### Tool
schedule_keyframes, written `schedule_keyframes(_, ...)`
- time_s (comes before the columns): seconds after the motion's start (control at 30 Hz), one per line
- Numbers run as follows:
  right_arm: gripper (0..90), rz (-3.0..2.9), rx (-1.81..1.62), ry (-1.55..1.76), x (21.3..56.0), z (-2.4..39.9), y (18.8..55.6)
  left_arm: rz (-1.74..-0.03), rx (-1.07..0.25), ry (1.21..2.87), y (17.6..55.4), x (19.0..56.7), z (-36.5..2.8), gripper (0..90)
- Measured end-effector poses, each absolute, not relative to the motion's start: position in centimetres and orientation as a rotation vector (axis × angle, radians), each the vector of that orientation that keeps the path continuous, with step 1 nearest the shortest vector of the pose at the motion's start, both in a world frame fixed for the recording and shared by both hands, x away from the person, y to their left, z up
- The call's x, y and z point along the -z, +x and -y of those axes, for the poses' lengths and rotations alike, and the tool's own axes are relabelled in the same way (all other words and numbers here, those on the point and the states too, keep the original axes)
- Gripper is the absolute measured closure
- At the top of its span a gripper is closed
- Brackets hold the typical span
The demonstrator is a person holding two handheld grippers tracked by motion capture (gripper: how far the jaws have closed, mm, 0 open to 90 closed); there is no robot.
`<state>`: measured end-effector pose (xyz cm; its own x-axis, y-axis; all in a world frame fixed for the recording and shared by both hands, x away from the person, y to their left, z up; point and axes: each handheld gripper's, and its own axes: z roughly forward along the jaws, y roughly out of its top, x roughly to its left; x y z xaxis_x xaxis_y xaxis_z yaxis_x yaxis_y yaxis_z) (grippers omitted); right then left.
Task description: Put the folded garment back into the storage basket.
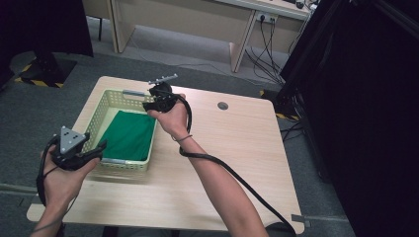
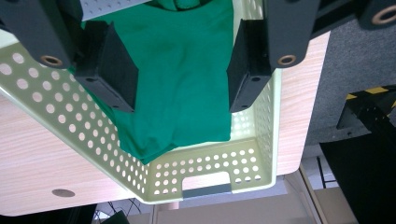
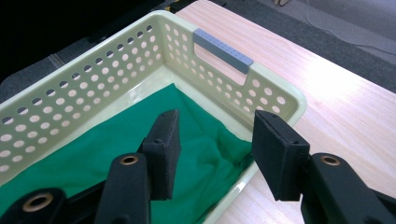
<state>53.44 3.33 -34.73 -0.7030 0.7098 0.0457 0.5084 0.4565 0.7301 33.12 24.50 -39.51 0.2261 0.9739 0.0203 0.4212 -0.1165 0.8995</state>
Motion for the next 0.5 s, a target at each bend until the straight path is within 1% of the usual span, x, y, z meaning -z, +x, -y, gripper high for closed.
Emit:
schedule_keyframes(0.1,51.1,-2.443,-1.089,1.040,34.8,-3.1,53.3,-1.321,-0.829,1.672,33.2,39.5,-24.2,41.8)
schedule_keyframes(0.23,49.9,-2.441,-1.093,1.027,34.8,-2.7,53.0,-1.298,-0.859,1.687,33.4,39.2,-24.3,40.1)
schedule_keyframes(0.5,47.2,-2.430,-1.101,1.020,34.9,-1.6,52.7,-1.280,-0.867,1.696,34.0,39.0,-23.9,36.3)
